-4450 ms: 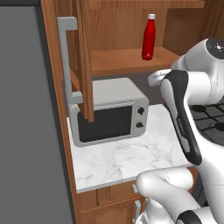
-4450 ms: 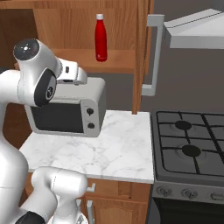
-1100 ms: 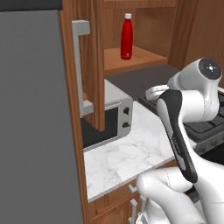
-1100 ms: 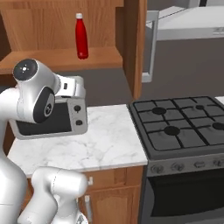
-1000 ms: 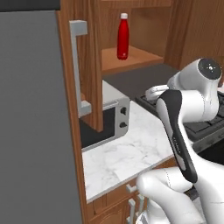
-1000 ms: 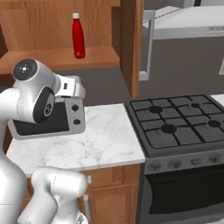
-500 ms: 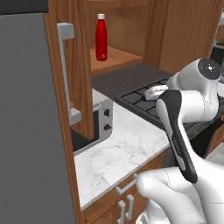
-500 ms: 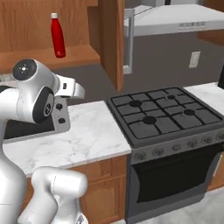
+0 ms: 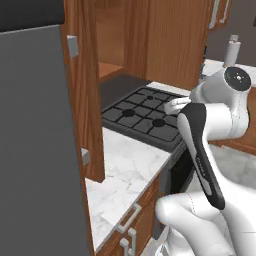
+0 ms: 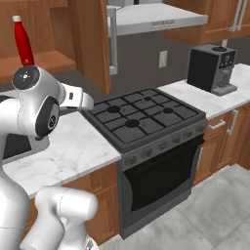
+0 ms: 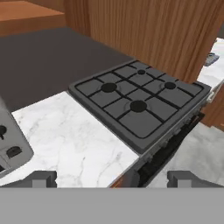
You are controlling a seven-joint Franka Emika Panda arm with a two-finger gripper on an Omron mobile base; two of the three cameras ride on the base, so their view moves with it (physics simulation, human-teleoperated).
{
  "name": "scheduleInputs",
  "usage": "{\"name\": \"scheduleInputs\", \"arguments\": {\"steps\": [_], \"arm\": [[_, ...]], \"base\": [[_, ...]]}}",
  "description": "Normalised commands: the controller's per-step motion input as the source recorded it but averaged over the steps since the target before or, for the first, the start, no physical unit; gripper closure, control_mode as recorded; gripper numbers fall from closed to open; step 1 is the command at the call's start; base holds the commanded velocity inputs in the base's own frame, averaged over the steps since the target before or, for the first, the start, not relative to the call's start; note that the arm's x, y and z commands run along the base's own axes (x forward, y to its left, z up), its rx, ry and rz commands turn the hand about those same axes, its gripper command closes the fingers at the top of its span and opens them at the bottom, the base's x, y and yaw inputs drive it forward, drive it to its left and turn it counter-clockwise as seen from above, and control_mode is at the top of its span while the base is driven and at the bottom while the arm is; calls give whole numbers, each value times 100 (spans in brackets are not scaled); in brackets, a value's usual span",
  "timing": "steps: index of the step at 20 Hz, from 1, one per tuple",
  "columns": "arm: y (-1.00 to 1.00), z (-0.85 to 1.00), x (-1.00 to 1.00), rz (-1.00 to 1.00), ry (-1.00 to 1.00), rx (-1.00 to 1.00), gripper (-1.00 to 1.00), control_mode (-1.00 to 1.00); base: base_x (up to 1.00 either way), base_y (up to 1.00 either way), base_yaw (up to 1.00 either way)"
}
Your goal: Pick the water bottle, can from the counter and place them in the open cabinet.
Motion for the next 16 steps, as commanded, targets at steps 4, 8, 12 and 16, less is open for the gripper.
{"name": "scheduleInputs", "arguments": {"steps": [4,8,12,16], "arm": [[0,0,0,0,0,0,-100,100],[0,0,0,0,0,0,-100,100],[0,0,0,0,0,0,-100,100],[0,0,0,0,0,0,-100,100]], "base": [[16,0,-51],[24,0,-53],[42,-4,-53],[49,-11,-52]]}}
